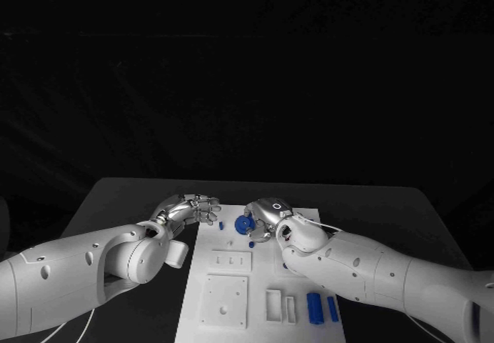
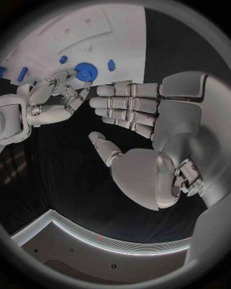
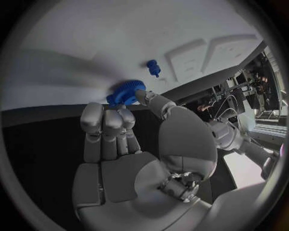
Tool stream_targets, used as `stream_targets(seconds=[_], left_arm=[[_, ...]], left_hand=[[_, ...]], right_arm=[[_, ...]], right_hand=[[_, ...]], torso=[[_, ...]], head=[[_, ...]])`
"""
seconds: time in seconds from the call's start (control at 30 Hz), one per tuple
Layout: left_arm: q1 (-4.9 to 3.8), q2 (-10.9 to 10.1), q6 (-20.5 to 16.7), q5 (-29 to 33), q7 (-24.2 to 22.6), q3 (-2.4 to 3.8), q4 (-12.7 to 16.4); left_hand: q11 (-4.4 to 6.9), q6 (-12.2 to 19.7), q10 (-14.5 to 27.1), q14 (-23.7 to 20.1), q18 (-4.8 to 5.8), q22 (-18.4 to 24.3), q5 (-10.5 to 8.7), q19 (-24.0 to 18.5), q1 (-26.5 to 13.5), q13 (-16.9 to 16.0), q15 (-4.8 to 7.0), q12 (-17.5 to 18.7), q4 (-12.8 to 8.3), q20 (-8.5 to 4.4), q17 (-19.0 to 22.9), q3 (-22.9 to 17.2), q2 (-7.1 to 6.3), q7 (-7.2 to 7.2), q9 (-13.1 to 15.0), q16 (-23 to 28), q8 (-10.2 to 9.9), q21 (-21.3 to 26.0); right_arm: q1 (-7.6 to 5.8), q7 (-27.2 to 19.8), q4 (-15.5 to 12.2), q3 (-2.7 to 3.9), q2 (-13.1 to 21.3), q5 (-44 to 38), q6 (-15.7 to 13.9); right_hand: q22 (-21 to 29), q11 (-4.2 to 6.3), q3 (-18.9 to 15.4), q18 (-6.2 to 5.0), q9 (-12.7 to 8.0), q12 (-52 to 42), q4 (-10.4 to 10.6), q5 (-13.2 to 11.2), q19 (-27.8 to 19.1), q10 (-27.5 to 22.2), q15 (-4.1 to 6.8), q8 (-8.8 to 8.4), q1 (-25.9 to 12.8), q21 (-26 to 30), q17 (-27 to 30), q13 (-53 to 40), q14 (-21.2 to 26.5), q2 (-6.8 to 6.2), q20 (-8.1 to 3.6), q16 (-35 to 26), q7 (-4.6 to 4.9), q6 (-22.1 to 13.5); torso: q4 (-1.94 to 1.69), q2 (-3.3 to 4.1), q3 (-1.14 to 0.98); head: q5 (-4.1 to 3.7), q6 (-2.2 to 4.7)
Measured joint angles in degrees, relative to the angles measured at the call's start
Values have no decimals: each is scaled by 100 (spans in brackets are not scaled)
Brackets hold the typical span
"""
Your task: Assemble the parts on the task board
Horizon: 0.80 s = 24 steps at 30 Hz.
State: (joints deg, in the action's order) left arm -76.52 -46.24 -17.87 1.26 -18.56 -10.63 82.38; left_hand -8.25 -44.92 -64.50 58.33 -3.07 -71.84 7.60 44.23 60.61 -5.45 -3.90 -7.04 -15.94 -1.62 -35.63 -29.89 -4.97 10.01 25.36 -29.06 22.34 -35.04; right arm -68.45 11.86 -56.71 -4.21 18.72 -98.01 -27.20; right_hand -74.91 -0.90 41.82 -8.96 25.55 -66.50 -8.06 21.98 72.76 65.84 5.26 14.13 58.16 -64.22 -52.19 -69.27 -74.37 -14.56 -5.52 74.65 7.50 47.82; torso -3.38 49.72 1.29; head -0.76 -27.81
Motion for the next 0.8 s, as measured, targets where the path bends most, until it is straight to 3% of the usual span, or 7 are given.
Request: stream_targets(seconds=[0.13, 0.2, 0.27, 0.8], left_arm=[[0, 0, 2, 1, 1, 0, 0], [0, -4, 6, 1, 6, 0, 0], [0, -6, 12, 1, 15, 0, 0], [0, -32, 19, 1, 45, 0, 3]], left_hand=[[0, 0, 0, 0, 2, 0, 0, 0, 0, 0, 0, 0, 0, 0, 0, 0, 0, 0, 0, 0, 0, 0], [0, 0, 0, 0, 4, 4, 34, -1, 0, 0, 0, 2, -2, -1, 0, -2, 0, 0, 6, 0, 0, 0], [-1, 0, 1, -14, 11, 9, 301, -13, 23, -3, -14, 36, -22, -13, 0, -53, 23, 0, 31, 0, 0, -34], [-24, 0, 25, -21, -8, 9, 366, -42, 23, -4, -21, 39, -22, -3, -1, -54, 23, 0, 49, 0, -20, -44]], right_arm=[[-10, -26, 1, 8, 3, 169, 65], [-20, -52, 6, 12, 6, 304, 106], [-27, -81, 8, 16, 13, 434, 143], [-26, -191, -94, 14, 154, 792, 111]], right_hand=[[0, 0, -48, 0, 5, 0, 1, 182, 0, 0, 0, -4, -69, 0, -15, -7, 0, 69, 0, -21, 2, -3], [0, 0, -128, -2, 9, 0, 3, 308, 1, 0, 11, -4, -148, 0, -27, -13, -11, 148, -1, -21, -45, -70], [0, 12, -212, -8, 9, 0, -54, 399, 16, 12, 26, -4, -189, 0, -34, -21, -26, 189, -15, -21, -63, -101], [0, 31, -300, -33, 9, -23, -110, 399, 23, 30, 27, -6, -189, 0, -54, -55, -27, 189, -20, -21, -74, -111]], torso=[[0, 0, 0], [0, 0, -1], [1, 0, -1], [5, 0, 0]], head=[[-3, 7], [-3, 8], [-9, 8], [-13, 3]])
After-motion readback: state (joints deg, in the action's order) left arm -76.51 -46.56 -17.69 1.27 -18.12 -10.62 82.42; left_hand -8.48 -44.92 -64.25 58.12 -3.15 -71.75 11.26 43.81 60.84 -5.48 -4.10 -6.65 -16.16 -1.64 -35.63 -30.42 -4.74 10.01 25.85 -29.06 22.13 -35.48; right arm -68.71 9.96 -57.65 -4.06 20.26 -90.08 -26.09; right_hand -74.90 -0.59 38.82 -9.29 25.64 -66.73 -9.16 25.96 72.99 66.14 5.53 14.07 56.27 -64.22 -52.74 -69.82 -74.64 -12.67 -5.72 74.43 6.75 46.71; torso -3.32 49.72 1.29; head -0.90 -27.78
